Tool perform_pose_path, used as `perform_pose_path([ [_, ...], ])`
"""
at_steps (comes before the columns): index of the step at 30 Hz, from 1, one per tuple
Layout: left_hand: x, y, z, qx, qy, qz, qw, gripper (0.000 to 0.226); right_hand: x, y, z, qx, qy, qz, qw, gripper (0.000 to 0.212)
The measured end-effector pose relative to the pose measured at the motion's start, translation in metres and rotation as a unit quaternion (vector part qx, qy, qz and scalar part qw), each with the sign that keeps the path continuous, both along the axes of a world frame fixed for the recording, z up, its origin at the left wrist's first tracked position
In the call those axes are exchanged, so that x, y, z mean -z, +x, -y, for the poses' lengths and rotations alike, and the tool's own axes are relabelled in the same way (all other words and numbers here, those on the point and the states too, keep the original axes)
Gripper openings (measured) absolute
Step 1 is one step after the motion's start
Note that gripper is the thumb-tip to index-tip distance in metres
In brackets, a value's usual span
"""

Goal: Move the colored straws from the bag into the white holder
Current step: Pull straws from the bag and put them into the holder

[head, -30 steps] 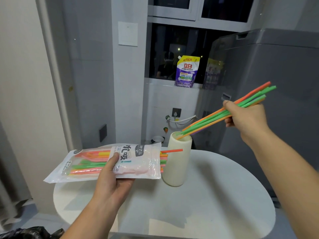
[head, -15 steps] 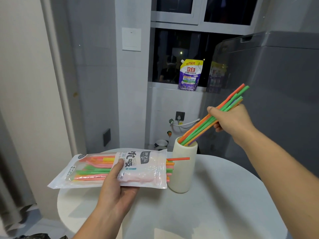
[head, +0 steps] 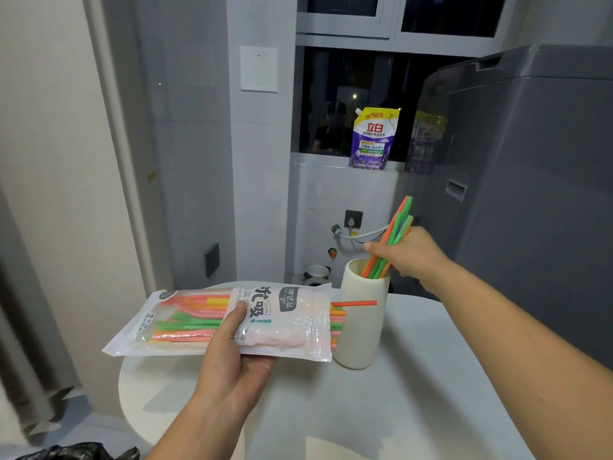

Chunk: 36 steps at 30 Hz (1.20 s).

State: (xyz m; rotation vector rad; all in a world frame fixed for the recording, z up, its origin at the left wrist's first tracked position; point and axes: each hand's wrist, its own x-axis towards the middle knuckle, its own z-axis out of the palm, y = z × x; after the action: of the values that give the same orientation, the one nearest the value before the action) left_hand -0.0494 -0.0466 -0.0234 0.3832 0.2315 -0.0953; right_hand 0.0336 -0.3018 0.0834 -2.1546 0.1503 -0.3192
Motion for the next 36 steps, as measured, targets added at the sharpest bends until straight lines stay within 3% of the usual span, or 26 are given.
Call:
perform_pose_path([
  [10,-0.003,-0.001,-0.002,0.005,-0.001,0.002,1.000,0.023,0.011,-0.004,0.001,-0.009,0.012,0.007,1.000,0.035],
  [13,-0.003,-0.001,-0.004,0.006,-0.003,0.006,1.000,0.025,0.005,-0.014,0.000,0.062,-0.004,0.067,0.996,0.056],
  [17,-0.005,-0.002,-0.008,-0.002,-0.002,0.005,1.000,0.023,0.001,-0.045,-0.008,0.139,0.029,0.212,0.967,0.031],
  [19,-0.006,-0.003,-0.009,-0.007,0.005,0.011,1.000,0.022,0.011,-0.063,-0.019,0.125,0.084,0.225,0.963,0.039],
  [23,-0.008,-0.006,-0.011,-0.015,0.036,0.037,0.999,0.022,0.048,-0.097,-0.052,0.067,0.120,0.136,0.981,0.067],
  [27,-0.010,-0.011,-0.007,-0.025,0.094,0.058,0.994,0.019,0.082,-0.103,-0.068,0.038,0.196,0.019,0.980,0.059],
  [31,-0.014,-0.015,-0.005,-0.042,0.176,0.085,0.980,0.018,0.098,-0.107,-0.077,0.006,0.336,-0.071,0.939,0.057],
  [36,-0.018,-0.020,0.000,-0.079,0.225,0.109,0.965,0.031,0.105,-0.112,-0.081,0.008,0.439,-0.108,0.892,0.049],
])
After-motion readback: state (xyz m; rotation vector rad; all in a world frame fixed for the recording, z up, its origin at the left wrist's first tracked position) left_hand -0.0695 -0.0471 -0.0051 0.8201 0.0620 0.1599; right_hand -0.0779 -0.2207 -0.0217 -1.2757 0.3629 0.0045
